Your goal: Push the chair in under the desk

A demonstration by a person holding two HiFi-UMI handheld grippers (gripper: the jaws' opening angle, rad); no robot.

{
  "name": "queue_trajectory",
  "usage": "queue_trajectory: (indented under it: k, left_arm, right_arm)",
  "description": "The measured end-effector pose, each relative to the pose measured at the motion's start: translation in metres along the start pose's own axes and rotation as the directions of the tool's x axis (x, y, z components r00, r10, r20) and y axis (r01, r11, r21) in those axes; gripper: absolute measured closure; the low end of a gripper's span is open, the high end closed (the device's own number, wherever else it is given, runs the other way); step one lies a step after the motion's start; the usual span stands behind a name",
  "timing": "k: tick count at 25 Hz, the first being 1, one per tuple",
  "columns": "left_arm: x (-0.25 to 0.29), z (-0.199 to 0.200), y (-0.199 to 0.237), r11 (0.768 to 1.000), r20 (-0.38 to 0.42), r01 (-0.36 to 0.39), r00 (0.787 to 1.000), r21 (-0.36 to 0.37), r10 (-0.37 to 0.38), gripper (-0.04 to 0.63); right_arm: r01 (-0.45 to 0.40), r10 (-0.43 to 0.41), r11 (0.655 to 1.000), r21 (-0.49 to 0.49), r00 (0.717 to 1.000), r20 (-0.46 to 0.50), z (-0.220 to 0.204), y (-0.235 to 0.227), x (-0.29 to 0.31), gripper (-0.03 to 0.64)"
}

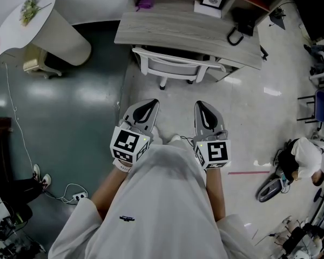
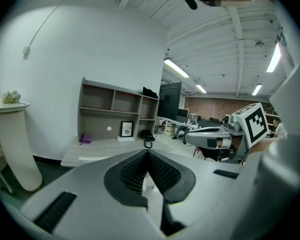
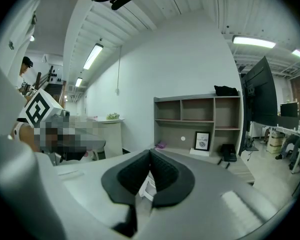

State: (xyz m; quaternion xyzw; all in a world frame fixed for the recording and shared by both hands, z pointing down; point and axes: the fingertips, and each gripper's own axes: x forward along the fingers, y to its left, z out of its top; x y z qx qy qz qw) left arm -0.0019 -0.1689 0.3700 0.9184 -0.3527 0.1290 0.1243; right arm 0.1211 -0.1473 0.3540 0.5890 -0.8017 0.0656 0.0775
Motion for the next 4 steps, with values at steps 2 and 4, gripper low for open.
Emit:
queue_trajectory:
  k: [2, 4]
  left_arm:
    - [-0.0004, 0.0000, -0.0007, 1.000, 0.001, -0.001, 1.000, -0.001, 0.001, 0.588]
    - [-0.0007, 0.0002, -0.0014, 1.000, 0.002, -0.001, 1.000, -0.001, 0.001, 0.589]
  right_arm:
    - [0.002, -0.002, 1.000, 0.002, 1.000, 0.001, 0.0001, -0.0005, -0.0015, 0.603]
    - [0.003, -0.003, 1.000, 0.004, 1.000, 0.002, 0.0003, -0.0011, -0.0030, 0.603]
